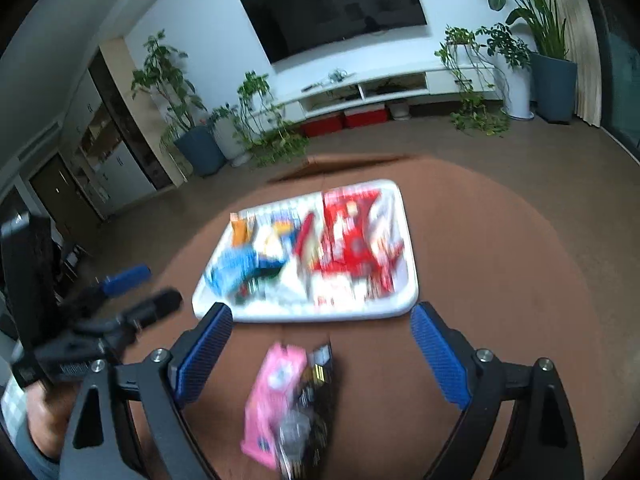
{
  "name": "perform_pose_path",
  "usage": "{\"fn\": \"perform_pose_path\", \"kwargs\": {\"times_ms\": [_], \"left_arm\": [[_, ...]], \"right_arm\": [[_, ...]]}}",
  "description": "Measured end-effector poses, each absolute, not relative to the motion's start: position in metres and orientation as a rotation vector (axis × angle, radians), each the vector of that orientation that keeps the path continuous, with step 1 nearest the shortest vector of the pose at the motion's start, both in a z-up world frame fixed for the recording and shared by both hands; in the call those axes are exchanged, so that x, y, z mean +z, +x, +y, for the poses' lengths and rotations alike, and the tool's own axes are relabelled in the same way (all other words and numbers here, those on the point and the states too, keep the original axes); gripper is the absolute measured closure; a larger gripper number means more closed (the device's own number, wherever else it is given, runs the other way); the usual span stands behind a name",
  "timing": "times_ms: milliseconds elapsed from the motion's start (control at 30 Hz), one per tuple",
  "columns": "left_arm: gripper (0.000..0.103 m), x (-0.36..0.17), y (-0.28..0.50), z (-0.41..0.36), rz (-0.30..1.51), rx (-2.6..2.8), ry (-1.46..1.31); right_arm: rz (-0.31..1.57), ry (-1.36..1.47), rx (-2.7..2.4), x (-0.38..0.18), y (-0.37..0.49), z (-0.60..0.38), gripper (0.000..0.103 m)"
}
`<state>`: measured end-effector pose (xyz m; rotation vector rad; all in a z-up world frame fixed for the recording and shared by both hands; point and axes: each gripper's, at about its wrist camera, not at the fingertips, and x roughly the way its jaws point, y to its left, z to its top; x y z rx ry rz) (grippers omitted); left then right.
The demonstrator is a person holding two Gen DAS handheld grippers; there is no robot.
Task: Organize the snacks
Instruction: 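Withdraw both grippers back over the pink bar and black packet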
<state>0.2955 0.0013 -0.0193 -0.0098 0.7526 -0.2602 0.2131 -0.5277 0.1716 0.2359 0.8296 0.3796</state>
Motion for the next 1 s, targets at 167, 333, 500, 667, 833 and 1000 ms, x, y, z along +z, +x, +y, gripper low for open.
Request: {"fn": "perform_pose_path", "kwargs": {"times_ms": [167, 333, 500, 667, 833, 1000], "left_arm": [[0.000, -0.048, 0.262, 0.005, 0.806, -0.242, -0.007], [0.000, -0.075, 0.237, 0.012, 0.855, -0.238, -0.050], [0.000, -0.086, 0.218, 0.010, 0.879, -0.236, -0.037], [0.000, -0.086, 0.211, 0.010, 0.886, -0.236, -0.029], [0.000, -0.082, 0.212, 0.012, 0.884, -0.234, -0.035], [0.000, -0.082, 0.213, 0.016, 0.884, -0.227, -0.041]], "right_arm": [[0.863, 0.258, 0.352, 0.149, 0.169, -0.534, 0.010], [0.897, 0.229, 0.355, 0.135, 0.151, -0.525, 0.010], [0.932, 0.180, 0.354, 0.124, 0.151, -0.508, 0.010], [0.953, 0.116, 0.352, 0.122, 0.161, -0.493, 0.017], [0.978, 0.060, 0.329, 0.117, 0.171, -0.484, 0.026], [1.019, 0.027, 0.308, 0.108, 0.178, -0.481, 0.030]]}}
